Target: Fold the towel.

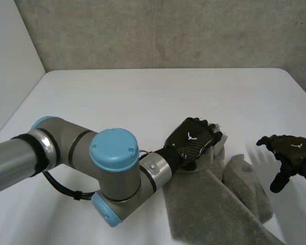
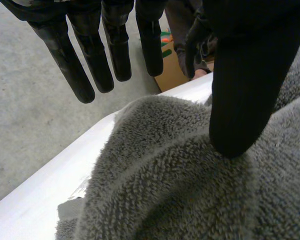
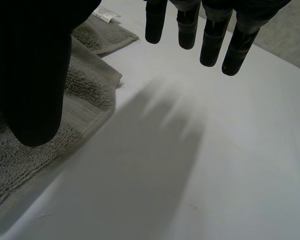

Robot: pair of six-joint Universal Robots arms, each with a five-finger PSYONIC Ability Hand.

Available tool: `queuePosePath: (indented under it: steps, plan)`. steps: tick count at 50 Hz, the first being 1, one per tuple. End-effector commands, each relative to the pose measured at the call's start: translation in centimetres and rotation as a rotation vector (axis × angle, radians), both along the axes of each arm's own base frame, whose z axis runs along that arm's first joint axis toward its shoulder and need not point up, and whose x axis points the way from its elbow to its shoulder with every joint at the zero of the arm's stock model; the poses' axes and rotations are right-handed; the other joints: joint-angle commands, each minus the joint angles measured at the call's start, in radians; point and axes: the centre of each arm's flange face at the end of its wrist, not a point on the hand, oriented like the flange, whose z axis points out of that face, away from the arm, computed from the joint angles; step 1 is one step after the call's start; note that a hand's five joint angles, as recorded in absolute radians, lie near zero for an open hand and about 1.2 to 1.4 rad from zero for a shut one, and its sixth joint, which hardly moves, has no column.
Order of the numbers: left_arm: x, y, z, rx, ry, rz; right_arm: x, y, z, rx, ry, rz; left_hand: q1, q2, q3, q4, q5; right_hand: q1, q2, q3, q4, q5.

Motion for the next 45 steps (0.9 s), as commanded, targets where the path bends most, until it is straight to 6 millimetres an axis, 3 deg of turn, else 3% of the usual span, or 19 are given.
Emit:
queuePosePath:
  steps: [1, 8, 12, 13, 15, 19, 22, 23, 24, 25, 26, 45]
  plan:
    - [-1.1, -1.0, -1.4, -0.125, -0.057, -0.017, 0.0, 0.1, -0.3, 0.013, 0.002, 0.001, 0.507, 0.510, 0.510, 0.509, 0.509, -0.028, -0.048, -0.041, -0.055, -0.056]
    - [-1.6, -2.6, -1.4, -0.234, -0.087, 0.019, 0.0, 0.1, -0.4, 0.016, 0.001, 0.001, 0.581, 0.584, 0.584, 0.583, 0.583, -0.028, -0.048, -0.041, -0.055, -0.056]
    - [-0.9, -4.5, -1.1, -0.257, -0.102, 0.080, 0.1, 0.1, -0.3, 0.015, -0.001, 0.004, 0.636, 0.639, 0.639, 0.639, 0.639, -0.028, -0.048, -0.041, -0.055, -0.056]
    - [-0.9, -4.5, -1.1, -0.257, -0.102, 0.080, 0.1, 0.2, -0.4, 0.016, -0.001, 0.005, 0.637, 0.640, 0.640, 0.639, 0.639, -0.028, -0.048, -0.041, -0.055, -0.056]
    - [-0.5, -4.8, -1.2, -0.240, -0.120, 0.086, 0.1, 0.2, -0.4, 0.016, -0.001, 0.005, 0.856, 0.859, 0.859, 0.858, 0.858, -0.028, -0.048, -0.041, -0.055, -0.056]
    - [-0.2, -4.7, -1.4, -0.219, -0.139, 0.083, 0.1, 0.2, -0.4, 0.018, -0.001, 0.005, 0.904, 0.907, 0.907, 0.906, 0.906, -0.028, -0.048, -0.041, -0.055, -0.056]
    - [-0.1, -4.5, -1.7, -0.209, -0.150, 0.078, 0.1, 0.2, -0.4, 0.018, -0.001, 0.005, 0.784, 0.787, 0.787, 0.786, 0.786, -0.028, -0.048, -0.041, -0.055, -0.056]
    - [-0.1, -4.3, -1.7, -0.208, -0.150, 0.074, 0.1, 0.2, -0.4, 0.018, -0.001, 0.005, 0.516, 0.519, 0.519, 0.518, 0.518, -0.028, -0.048, -0.041, -0.055, -0.056]
    - [-0.1, -4.3, -1.7, -0.208, -0.150, 0.074, 0.1, 0.2, -0.4, 0.019, -0.001, 0.005, 0.514, 0.517, 0.517, 0.516, 0.516, -0.028, -0.048, -0.041, -0.055, -0.056]
    - [0.0, -4.3, -1.8, -0.207, -0.152, 0.079, 0.1, 0.2, -0.4, 0.019, -0.001, 0.005, 0.197, 0.200, 0.200, 0.199, 0.199, -0.028, -0.048, -0.041, -0.055, -0.056]
    - [0.0, -4.4, -1.6, -0.207, -0.151, 0.081, 0.1, 0.2, -0.4, 0.019, 0.000, 0.006, 0.098, 0.101, 0.101, 0.100, 0.100, -0.028, -0.048, -0.041, -0.055, -0.056]
    - [-0.1, -4.1, -2.9, -0.189, -0.170, 0.063, 0.1, 0.2, -0.6, 0.023, 0.007, 0.011, 0.108, 0.111, 0.111, 0.111, 0.111, -0.028, -0.048, -0.041, -0.055, -0.056]
